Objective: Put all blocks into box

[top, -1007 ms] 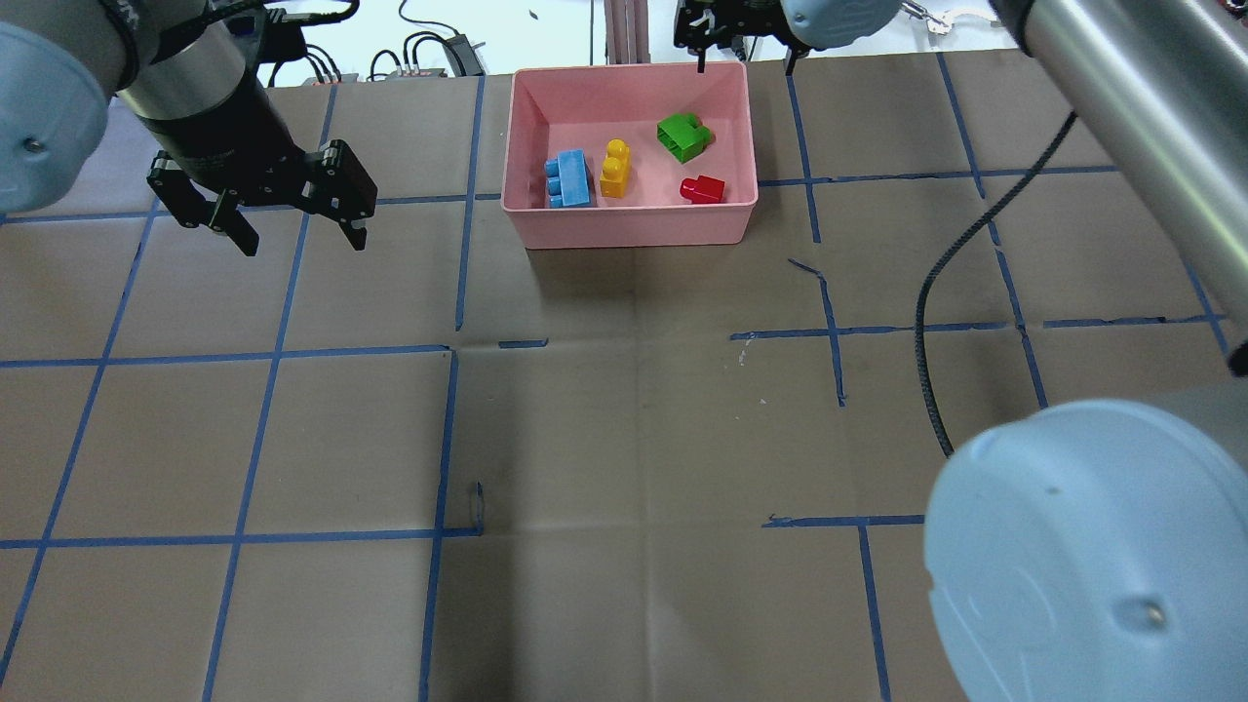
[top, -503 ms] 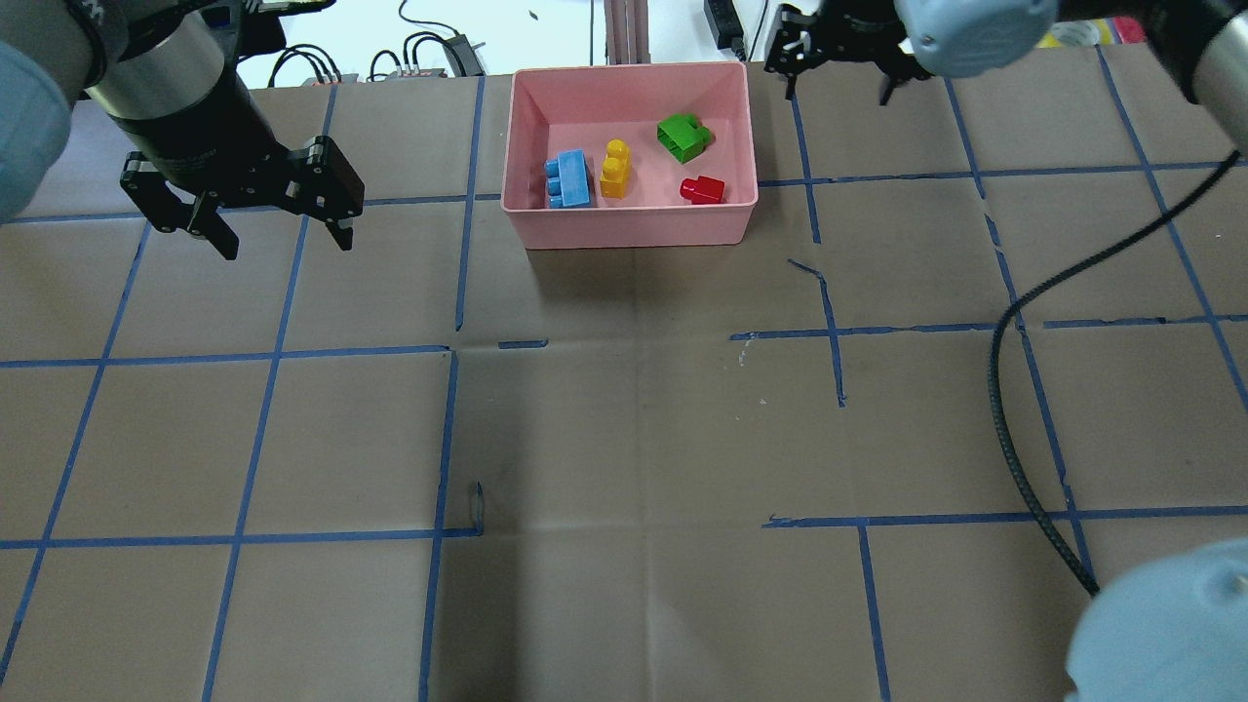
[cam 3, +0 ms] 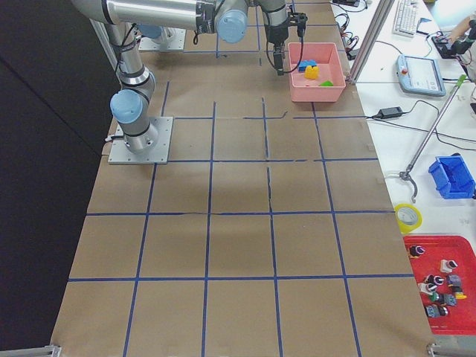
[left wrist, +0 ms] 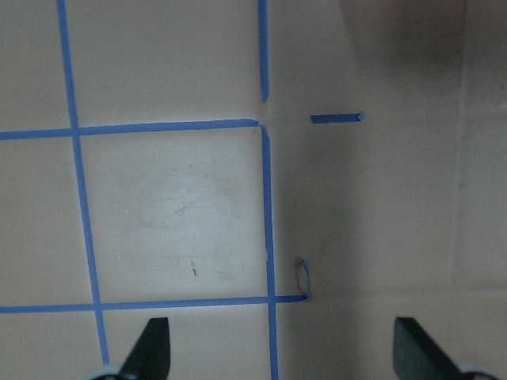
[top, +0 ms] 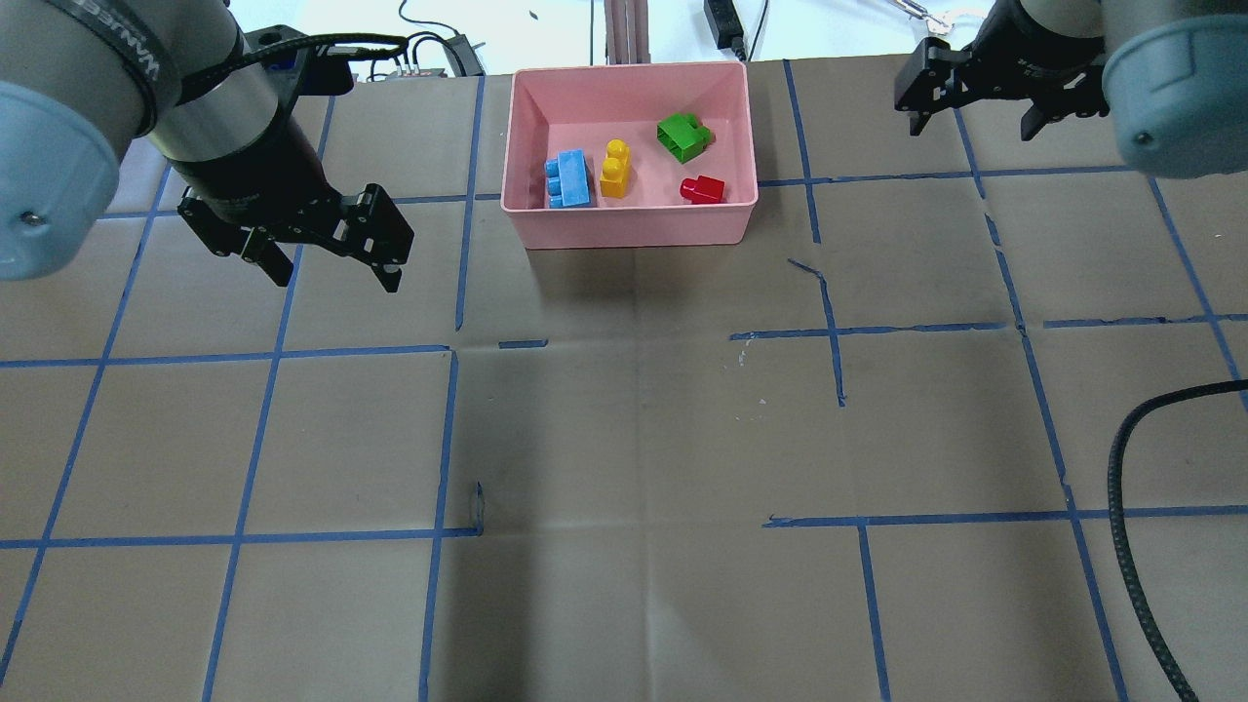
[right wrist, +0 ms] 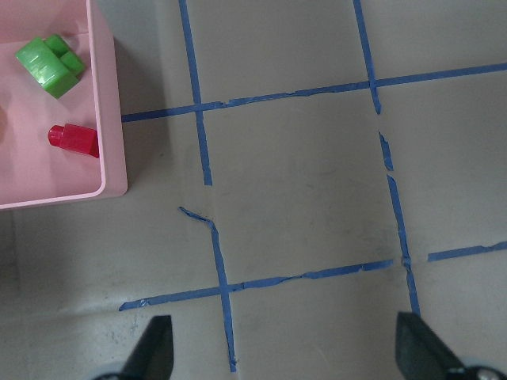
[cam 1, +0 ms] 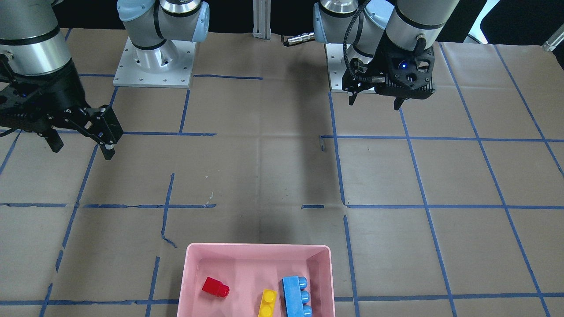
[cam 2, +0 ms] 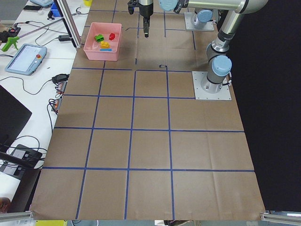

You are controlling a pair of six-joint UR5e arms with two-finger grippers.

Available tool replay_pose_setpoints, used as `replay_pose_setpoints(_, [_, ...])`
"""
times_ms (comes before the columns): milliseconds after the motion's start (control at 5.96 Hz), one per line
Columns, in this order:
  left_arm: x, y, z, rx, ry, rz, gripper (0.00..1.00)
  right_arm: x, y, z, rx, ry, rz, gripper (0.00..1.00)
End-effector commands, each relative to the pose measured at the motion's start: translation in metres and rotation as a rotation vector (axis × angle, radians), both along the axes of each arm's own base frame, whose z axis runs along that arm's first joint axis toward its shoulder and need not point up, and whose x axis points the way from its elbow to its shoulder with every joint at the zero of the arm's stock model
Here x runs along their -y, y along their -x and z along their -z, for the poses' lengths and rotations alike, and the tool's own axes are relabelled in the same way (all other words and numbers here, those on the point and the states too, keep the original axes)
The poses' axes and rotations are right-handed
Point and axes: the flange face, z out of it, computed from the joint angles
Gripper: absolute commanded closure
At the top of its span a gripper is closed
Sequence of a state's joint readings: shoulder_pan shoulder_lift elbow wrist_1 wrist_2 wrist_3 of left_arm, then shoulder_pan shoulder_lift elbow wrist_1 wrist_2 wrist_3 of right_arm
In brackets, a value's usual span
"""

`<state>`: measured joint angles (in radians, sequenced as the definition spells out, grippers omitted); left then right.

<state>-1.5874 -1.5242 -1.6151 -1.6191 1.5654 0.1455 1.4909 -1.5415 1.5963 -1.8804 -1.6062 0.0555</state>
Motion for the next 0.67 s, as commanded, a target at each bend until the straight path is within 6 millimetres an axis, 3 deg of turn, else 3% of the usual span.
replay_pose_setpoints(0, [0.005, -0.008, -0.003, -0.007, 0.055, 0.075, 0.01, -0.035, -0.012, -0.01, 0.018, -0.08, -0.018, 0.0])
replay_pose_setpoints(336, [0.015, -0.039, -0.009, -0.011, 0.07, 0.01, 0.0, -0.054, -0.068, -0.014, 0.056, -0.071, -0.13, 0.0])
replay_pose_setpoints(503, [0.024, -0.041, -0.006, 0.001, 0.063, -0.004, 0.0, -0.057, -0.073, -0.009, 0.053, -0.082, -0.14, 0.0])
